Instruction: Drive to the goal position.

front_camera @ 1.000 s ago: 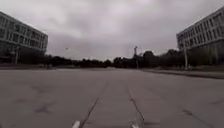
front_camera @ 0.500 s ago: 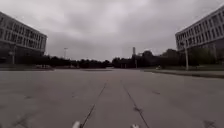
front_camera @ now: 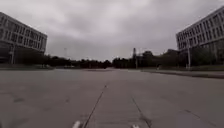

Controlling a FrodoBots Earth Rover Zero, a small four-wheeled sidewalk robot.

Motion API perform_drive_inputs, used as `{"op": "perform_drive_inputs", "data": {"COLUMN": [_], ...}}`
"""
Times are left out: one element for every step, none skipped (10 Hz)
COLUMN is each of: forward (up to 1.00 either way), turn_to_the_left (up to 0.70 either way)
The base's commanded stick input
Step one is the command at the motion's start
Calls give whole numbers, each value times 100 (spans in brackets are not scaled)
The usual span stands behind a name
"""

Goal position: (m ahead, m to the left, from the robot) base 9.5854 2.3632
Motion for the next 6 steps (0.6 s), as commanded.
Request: {"op": "perform_drive_inputs", "data": {"forward": [70, 70, 70, 70, 70, 70], "turn_to_the_left": [0, 0, 0, 0, 0, 0]}}
